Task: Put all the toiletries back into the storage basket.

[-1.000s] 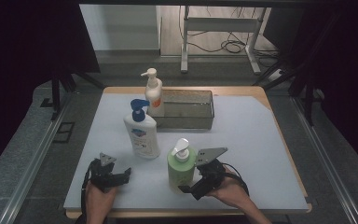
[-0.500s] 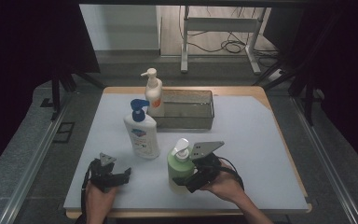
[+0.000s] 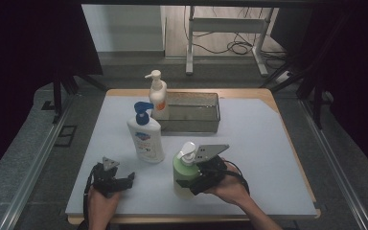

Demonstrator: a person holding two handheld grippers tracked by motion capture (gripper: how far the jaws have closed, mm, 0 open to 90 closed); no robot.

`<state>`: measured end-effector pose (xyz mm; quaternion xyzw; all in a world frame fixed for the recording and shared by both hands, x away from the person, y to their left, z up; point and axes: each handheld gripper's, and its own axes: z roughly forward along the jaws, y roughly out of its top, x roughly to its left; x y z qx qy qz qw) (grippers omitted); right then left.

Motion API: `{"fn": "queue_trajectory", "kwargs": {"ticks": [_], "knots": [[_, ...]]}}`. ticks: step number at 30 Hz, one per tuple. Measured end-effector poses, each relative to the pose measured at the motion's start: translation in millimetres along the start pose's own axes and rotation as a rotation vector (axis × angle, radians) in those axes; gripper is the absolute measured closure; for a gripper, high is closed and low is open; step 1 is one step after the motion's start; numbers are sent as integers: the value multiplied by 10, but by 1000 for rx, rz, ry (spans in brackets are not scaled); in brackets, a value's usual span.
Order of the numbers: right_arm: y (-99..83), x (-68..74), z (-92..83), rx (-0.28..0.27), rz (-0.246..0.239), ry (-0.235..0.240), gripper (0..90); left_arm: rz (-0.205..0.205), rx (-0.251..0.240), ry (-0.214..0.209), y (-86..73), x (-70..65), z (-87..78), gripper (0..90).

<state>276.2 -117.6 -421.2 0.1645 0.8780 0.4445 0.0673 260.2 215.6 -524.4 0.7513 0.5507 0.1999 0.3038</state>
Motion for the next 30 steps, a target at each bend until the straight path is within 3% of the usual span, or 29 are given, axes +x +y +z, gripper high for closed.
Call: {"fn": "queue_trajectory", "kwargs": {"ticks": [9, 30], "knots": [[97, -97, -91, -14, 39, -18, 121, 3, 1, 0, 1, 2, 0, 116], [390, -398, -124, -20, 62, -134, 121, 2, 0, 0, 1, 2, 0, 116]]}}
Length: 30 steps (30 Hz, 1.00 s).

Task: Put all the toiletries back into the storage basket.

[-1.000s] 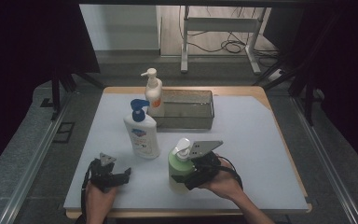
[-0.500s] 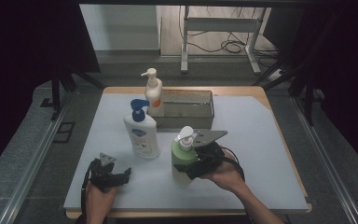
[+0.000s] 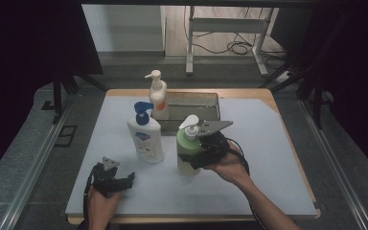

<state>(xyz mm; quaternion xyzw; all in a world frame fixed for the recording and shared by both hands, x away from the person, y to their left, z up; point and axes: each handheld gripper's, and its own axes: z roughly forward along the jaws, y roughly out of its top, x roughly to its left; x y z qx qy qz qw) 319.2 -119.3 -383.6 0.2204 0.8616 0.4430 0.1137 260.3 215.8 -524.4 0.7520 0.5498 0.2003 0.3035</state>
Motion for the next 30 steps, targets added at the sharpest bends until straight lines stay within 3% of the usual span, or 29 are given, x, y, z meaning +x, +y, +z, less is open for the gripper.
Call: {"fn": "queue_trajectory", "kwargs": {"ticks": [30], "knots": [[456, -474, 126, -31, 60, -126, 122, -1, -4, 0, -2, -1, 3, 115]]}}
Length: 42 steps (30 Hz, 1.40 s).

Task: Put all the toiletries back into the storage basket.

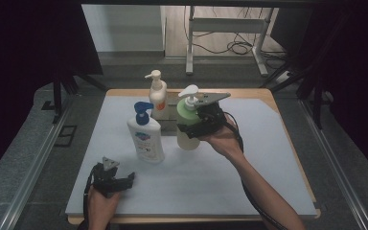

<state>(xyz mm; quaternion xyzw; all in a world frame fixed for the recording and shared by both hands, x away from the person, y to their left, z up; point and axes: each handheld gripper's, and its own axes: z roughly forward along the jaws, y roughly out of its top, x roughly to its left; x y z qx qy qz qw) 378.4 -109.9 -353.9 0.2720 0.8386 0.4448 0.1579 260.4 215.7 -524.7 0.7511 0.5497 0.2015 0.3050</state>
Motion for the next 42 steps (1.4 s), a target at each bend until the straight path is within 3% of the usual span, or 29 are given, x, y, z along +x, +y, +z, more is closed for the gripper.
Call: {"fn": "queue_trajectory", "kwargs": {"ticks": [19, 42], "knots": [[194, -162, 115, -10, 25, -73, 122, -2, 0, -1, 1, -1, 0, 115], [409, -307, 388, -24, 41, -138, 123, -3, 0, 0, 2, -2, 1, 115]]}}
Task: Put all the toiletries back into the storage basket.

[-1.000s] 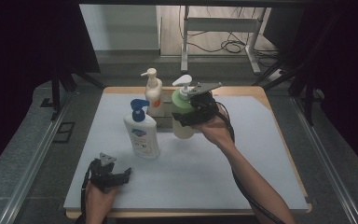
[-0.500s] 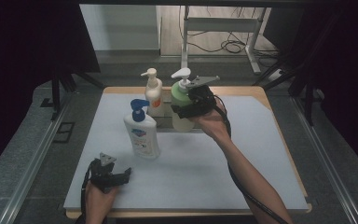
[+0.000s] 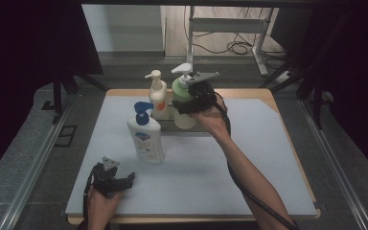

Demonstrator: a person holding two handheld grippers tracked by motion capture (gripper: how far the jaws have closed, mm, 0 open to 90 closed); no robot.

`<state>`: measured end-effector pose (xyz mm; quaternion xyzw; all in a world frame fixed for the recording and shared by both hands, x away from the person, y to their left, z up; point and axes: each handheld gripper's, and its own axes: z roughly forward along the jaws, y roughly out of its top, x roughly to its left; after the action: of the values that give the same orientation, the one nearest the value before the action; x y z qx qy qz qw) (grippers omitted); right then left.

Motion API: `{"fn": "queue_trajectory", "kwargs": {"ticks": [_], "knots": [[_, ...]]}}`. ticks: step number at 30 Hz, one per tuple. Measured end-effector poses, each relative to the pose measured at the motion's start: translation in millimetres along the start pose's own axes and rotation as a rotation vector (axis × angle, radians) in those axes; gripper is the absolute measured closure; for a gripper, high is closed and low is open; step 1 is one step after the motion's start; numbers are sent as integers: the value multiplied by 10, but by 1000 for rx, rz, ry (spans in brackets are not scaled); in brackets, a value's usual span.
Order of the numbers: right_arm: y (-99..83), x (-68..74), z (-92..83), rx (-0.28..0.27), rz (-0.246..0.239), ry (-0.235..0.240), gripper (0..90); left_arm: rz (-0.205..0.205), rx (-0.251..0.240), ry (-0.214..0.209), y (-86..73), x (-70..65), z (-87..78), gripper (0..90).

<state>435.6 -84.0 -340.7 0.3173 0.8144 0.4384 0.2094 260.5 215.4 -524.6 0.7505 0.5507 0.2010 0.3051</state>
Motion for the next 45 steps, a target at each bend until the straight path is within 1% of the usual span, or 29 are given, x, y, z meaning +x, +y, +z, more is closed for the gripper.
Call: {"fn": "queue_trajectory", "kwargs": {"ticks": [3, 13, 19, 31, 36, 45], "knots": [[29, -22, 54, 4, 8, -12, 123, 0, 0, 0, 0, 0, 0, 115], [93, -103, 151, 2, 24, -45, 123, -1, 1, 0, 1, 0, 0, 115], [113, -167, 230, 1, 29, -67, 123, -1, 0, 0, 0, 0, 0, 115], [151, -253, 353, -8, 28, -89, 123, -1, 0, 0, 0, 0, 0, 115], [158, -269, 434, -1, 32, -92, 123, -4, 0, 0, 0, -3, 0, 115], [69, -252, 588, 30, 35, -69, 123, -1, 2, 0, -1, -1, -2, 115]]}}
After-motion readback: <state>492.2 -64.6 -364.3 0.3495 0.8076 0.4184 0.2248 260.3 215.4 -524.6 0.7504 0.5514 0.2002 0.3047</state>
